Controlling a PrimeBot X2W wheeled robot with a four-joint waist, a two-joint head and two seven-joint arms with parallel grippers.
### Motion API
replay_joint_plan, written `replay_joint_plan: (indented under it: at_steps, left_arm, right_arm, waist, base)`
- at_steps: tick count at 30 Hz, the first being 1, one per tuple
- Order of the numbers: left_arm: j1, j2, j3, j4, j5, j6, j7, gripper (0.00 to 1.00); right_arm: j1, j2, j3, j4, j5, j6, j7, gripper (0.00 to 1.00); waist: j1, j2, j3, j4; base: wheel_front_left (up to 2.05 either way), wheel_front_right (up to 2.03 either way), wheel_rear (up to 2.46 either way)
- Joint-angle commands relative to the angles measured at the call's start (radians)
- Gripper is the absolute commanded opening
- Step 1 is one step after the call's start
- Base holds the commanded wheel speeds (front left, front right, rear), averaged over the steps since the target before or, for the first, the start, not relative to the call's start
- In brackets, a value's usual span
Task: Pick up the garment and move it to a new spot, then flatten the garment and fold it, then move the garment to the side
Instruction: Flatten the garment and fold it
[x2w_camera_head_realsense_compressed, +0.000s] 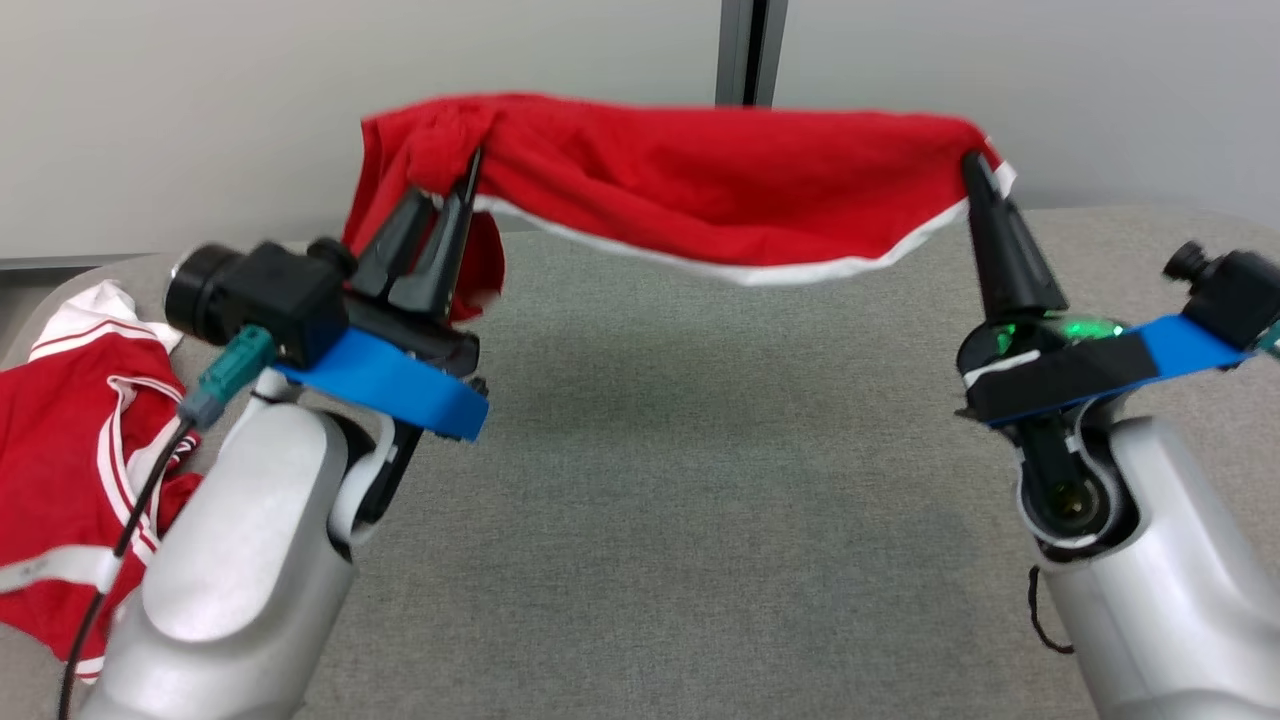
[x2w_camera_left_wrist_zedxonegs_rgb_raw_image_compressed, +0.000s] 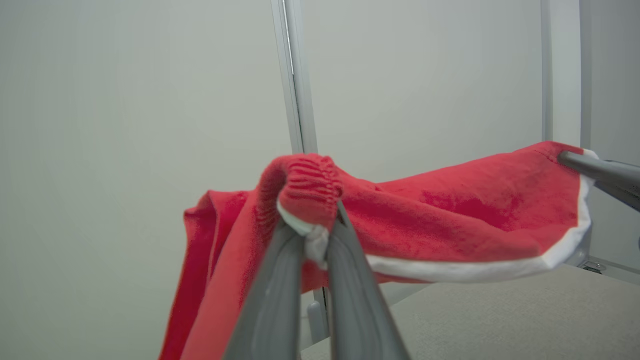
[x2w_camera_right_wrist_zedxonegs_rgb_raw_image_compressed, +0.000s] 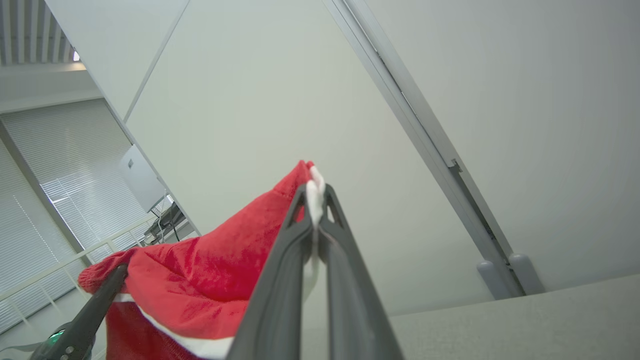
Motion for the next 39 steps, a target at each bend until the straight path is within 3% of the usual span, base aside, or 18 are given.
replay_joint_plan:
  at_steps: [1,11,17,19,22,26,32,39]
  left_arm:
    - [-0.052,0.017,-0.02,-0.019,-0.023,-0.001,0.022,0.0]
    - [-0.241,0.062,-0.118,-0.099,-0.219,-0.001,0.191,0.05]
    - [-0.328,0.042,-0.152,-0.023,-0.298,-0.001,0.296,0.0]
    - [-0.412,0.034,-0.148,0.028,-0.282,-0.001,0.288,0.0]
    - [-0.558,-0.005,-0.135,0.109,-0.236,-0.001,0.183,0.0]
    - [-0.633,-0.07,-0.136,0.27,-0.265,-0.001,0.091,0.0]
    - [-0.47,-0.108,-0.228,0.471,-0.39,-0.001,0.062,0.0]
    - [-0.188,-0.135,-0.281,0.643,-0.517,-0.001,0.004,0.0]
  right_arm:
    - [-0.029,-0.012,-0.017,-0.023,0.031,0.0,0.021,0.0]
    - [-0.12,-0.008,-0.12,-0.159,0.087,0.0,0.18,0.0]
    - [-0.209,0.034,-0.175,-0.087,0.031,0.0,0.24,0.0]
    - [-0.285,0.045,-0.179,-0.038,-0.009,0.0,0.225,0.0]
    - [-0.413,0.052,-0.193,0.051,-0.076,0.0,0.153,0.0]
    - [-0.497,0.067,-0.22,0.186,-0.085,0.0,0.063,0.0]
    - [-0.379,0.056,-0.171,0.34,-0.049,0.0,0.038,0.0]
    - [-0.173,0.049,-0.066,0.423,0.019,0.0,0.024,0.0]
  waist:
    - [0.0,0.0,-0.009,-0.009]
    - [0.0,0.0,0.065,-0.05]
    - [0.0,0.0,0.177,-0.084]
    - [0.0,0.0,0.222,-0.096]
    - [0.0,0.0,0.281,-0.108]
    - [0.0,0.0,0.314,-0.114]
    - [0.0,0.0,0.32,-0.119]
    - [0.0,0.0,0.288,-0.112]
  base:
    - [0.0,0.0,0.0]
    - [0.0,0.0,0.0]
    - [0.0,0.0,0.0]
    - [0.0,0.0,0.0]
    - [0.0,0.0,0.0]
    - [0.0,0.0,0.0]
    - [0.0,0.0,0.0]
    - [0.0,0.0,0.0]
